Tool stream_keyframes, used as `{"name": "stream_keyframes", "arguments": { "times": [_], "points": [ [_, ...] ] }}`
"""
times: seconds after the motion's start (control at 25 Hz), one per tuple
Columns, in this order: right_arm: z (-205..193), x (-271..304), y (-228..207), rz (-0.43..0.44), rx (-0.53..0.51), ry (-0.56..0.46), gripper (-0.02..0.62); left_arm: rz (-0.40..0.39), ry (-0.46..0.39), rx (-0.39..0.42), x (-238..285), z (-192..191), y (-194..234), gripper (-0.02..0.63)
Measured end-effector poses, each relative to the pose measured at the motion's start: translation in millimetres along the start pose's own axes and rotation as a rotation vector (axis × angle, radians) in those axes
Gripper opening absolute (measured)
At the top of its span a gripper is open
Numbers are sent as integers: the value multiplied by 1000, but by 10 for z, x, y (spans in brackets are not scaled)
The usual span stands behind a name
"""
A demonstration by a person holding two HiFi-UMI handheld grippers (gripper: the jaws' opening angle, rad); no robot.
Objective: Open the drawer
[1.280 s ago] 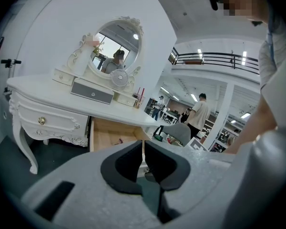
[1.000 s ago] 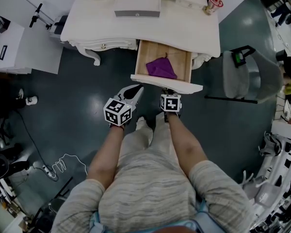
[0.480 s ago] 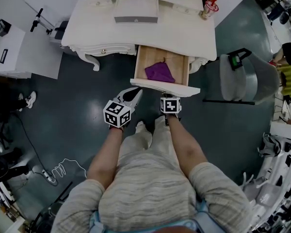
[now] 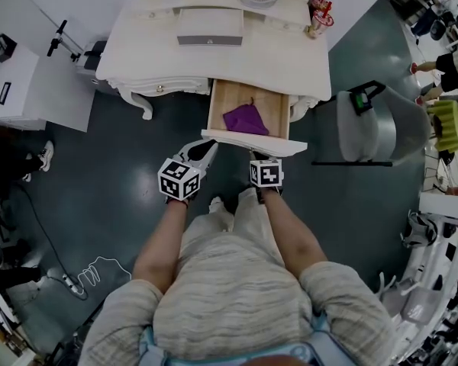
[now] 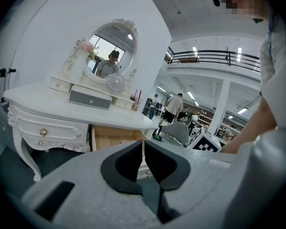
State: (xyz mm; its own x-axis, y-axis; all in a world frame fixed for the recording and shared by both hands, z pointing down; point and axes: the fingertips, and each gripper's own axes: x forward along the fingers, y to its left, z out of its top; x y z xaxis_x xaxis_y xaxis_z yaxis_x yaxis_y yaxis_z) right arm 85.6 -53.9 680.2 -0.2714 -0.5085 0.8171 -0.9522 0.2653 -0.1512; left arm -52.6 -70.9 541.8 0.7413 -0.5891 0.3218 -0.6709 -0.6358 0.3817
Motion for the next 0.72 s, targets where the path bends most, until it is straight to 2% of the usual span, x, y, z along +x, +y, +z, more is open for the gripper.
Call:
{"name": "stream_keyframes", "arguments": {
  "times": [0.32,0.72],
  "points": [
    [396,-391,270,115,3,-123,11,-21,1,35,-125,147,-55,28],
    [929,-1021,568,215,-101,-279,11,-49,-39,73,-370,403,-221,28]
  ]
}}
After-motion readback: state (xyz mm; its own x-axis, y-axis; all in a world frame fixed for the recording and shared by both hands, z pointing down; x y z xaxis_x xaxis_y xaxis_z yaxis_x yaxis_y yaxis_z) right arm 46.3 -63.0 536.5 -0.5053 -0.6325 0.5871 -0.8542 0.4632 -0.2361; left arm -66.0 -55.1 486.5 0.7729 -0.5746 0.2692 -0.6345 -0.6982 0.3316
